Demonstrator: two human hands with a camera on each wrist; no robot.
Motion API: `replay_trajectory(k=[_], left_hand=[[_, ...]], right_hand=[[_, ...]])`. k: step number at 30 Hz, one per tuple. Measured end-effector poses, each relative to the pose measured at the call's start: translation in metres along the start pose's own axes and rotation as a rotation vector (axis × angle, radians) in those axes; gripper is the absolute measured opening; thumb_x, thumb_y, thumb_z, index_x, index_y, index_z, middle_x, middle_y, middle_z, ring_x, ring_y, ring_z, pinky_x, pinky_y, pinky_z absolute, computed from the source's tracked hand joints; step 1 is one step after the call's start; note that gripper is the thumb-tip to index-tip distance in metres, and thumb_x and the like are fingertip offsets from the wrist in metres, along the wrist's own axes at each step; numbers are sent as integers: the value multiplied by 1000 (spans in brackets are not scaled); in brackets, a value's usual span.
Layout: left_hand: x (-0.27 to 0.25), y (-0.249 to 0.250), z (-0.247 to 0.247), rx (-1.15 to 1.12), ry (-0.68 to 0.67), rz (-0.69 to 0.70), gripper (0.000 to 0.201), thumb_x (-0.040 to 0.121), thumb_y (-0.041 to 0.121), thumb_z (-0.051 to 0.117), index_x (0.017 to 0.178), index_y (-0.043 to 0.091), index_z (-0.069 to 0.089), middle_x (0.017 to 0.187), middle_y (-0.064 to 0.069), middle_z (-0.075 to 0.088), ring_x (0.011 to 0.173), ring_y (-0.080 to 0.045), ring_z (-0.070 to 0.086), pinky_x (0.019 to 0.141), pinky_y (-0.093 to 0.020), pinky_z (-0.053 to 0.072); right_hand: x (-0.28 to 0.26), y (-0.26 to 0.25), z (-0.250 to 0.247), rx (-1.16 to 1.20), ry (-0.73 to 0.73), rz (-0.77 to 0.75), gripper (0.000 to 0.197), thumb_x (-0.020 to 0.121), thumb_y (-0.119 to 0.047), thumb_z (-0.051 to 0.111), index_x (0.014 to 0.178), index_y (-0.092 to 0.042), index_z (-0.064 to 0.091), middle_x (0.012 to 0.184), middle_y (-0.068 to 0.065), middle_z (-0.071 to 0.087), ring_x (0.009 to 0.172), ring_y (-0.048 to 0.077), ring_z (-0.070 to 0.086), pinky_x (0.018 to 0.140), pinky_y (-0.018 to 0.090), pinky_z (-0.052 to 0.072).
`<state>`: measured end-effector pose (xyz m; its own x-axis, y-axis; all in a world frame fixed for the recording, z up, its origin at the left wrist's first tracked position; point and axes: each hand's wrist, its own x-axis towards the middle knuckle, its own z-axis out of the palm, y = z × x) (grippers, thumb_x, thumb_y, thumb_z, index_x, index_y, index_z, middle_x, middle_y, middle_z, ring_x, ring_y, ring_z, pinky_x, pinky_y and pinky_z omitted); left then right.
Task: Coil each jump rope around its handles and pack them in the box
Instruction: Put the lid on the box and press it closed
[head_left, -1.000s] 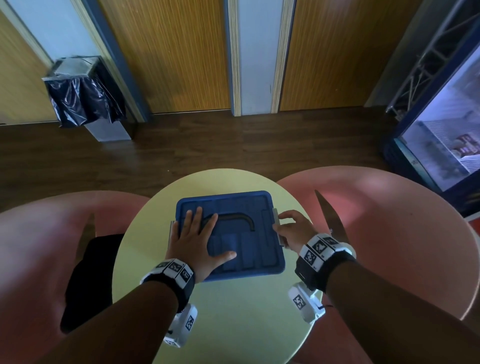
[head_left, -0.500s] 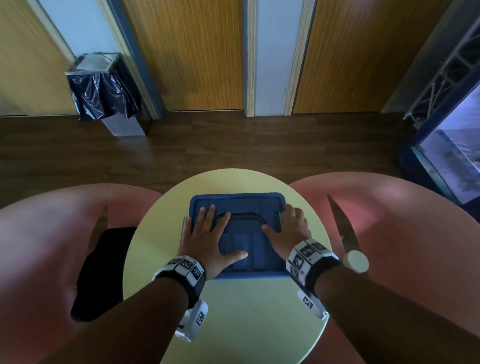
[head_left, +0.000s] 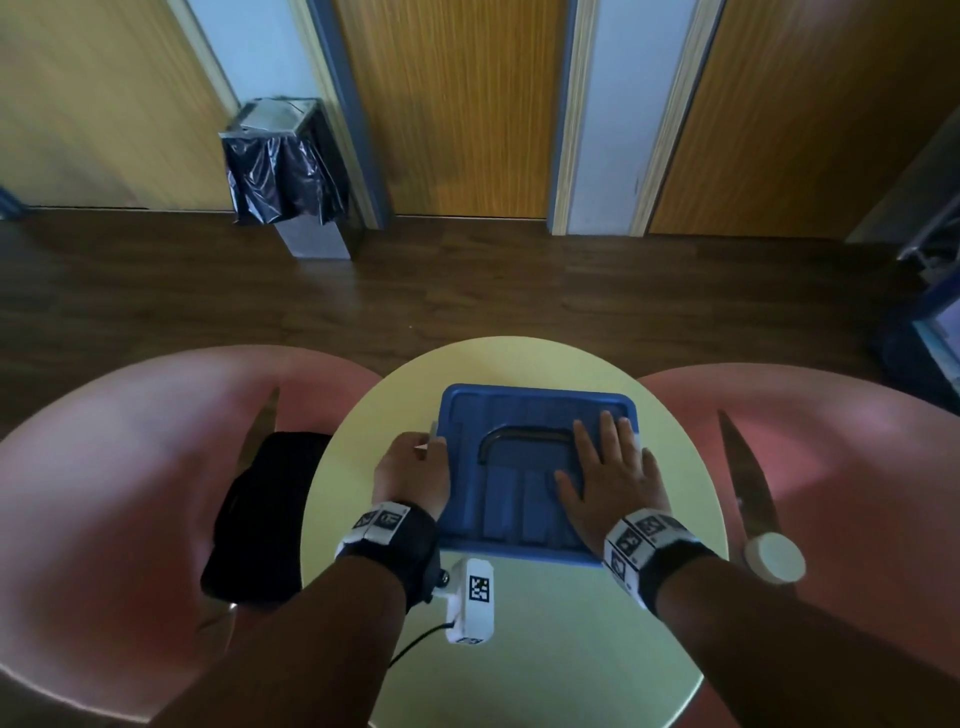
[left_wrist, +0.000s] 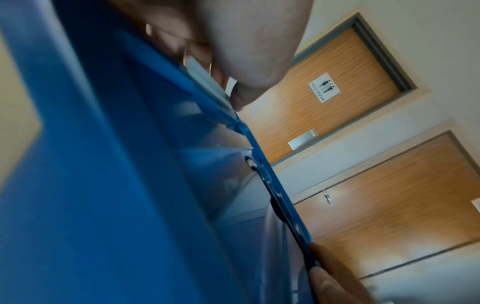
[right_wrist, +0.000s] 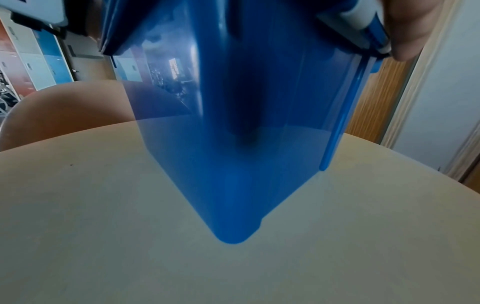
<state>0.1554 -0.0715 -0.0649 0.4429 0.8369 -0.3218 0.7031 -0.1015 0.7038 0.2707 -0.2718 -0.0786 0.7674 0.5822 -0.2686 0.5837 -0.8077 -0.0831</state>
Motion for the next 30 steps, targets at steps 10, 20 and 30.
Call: replay_trajectory(k=[10,20,30], left_hand=[[18,-19,-6,-207,-292,-48,35,91,50,58,83,17,66,78,-7,68,79,-33,64,76,-45,54],[11,-8,1,115,-239,84,34,98,45,52,95,12,51,80,-5,57,73,-24,56,61,-32,40],[-55,-52,-37,663,-171,941,34,86,50,51,105,26,63,109,8,55,100,-16,56,81,-35,52]], right_hand=[[1,1,-1,19,-19,2,73,96,-62,15,156,-29,-12,164,4,-19,152,25,-13,123,45,9],[2,4,-4,46,-30,-8,75,96,-64,19,156,-31,-9,165,2,-17,152,23,-12,123,44,11],[-79,40,4,290,1,-111,71,95,-57,39,154,-24,17,165,2,-5,153,23,0,122,44,18]])
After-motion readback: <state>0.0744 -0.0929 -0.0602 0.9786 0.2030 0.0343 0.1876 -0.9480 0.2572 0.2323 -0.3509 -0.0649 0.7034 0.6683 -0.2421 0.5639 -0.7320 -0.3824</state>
